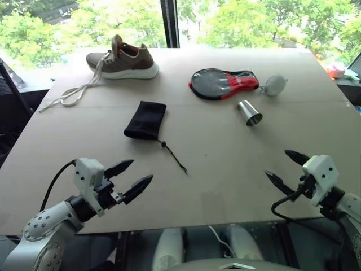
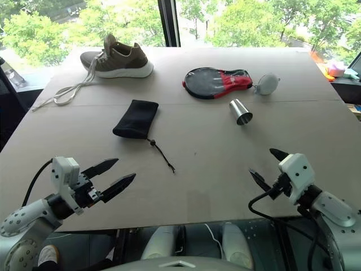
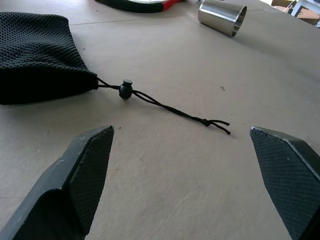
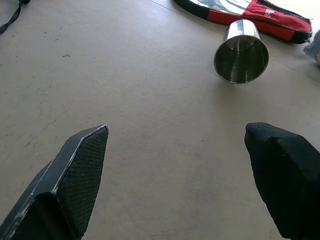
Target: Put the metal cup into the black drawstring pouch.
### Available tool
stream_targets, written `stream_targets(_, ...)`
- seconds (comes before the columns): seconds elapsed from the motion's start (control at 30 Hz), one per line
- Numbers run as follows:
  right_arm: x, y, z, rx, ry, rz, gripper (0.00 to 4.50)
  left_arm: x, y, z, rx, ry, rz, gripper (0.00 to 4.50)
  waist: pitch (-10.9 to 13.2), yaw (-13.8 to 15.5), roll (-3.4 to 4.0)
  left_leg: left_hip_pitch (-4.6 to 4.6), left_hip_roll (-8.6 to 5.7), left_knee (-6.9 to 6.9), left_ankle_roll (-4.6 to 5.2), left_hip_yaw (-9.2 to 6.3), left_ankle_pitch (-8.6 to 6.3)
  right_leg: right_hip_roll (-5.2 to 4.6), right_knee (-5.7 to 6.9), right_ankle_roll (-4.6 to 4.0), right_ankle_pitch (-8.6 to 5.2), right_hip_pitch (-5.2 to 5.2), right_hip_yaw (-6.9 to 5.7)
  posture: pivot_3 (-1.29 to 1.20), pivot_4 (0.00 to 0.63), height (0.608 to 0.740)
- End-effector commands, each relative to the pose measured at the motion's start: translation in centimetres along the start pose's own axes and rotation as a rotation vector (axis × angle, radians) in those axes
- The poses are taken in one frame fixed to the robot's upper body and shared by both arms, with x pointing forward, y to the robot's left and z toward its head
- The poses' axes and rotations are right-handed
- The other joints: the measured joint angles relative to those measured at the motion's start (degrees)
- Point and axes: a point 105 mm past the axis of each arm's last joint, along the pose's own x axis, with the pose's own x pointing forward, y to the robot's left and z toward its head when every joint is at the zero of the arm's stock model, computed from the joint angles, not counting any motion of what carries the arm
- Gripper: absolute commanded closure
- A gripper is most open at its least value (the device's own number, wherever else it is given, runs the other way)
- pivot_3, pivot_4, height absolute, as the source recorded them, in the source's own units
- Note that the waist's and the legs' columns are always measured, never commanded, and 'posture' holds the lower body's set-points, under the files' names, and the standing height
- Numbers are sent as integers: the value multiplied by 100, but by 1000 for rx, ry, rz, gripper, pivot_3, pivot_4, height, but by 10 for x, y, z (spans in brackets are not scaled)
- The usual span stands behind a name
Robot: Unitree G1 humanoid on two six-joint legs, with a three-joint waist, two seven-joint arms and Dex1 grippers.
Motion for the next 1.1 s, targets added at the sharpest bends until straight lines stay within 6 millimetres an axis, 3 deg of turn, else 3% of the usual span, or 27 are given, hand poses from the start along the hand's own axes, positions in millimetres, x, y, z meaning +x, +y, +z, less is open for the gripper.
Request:
stream_targets(0.03,6,2,20,-29,-81,4,65,4,5,13,28,-53,16,0,0,-1,0,0,0,0,0,0,0,0,0,0,0,0,0,0,150,740)
stream_targets(0.3,27,7,48,27,-207,13,65,12,38,30,-35,-148,203,0,1,-2,0,-2,-1,11,2,-1,-1,4,6,16,10,1,2,0,150,740)
stream_targets(0.4,33,16,60,-5,-245,80,65,14,40,39,-6,-156,213,0,2,-1,-3,-5,-1,12,3,-4,-1,5,5,21,12,0,0,0,150,740)
stream_targets(0.5,32,33,67,-42,-262,202,65,14,39,40,145,-80,202,0,3,-4,-2,-3,-2,9,2,-4,-1,8,5,20,12,0,-1,0,150,740)
stream_targets(0.67,26,45,85,-53,-369,293,65,16,80,59,547,19,418,0,4,51,0,-1,-5,8,2,-6,-1,9,5,13,8,2,-5,0,150,740)
stream_targets(0.8,22,55,92,-89,-427,352,65,33,81,74,902,99,418,0,5,69,-1,-2,-6,10,3,-1,-1,5,3,13,9,1,-1,0,150,740)
stream_targets(0.93,18,64,91,-104,-447,399,65,44,76,72,1034,152,355,0,5,93,-1,-5,-3,8,6,5,-4,2,0,19,12,-1,0,0,150,740)
stream_targets(1.1,19,67,92,-128,-463,411,65,47,88,63,1072,230,345,0,8,92,1,-5,-1,4,6,6,-5,10,4,20,12,-8,-1,0,150,740)
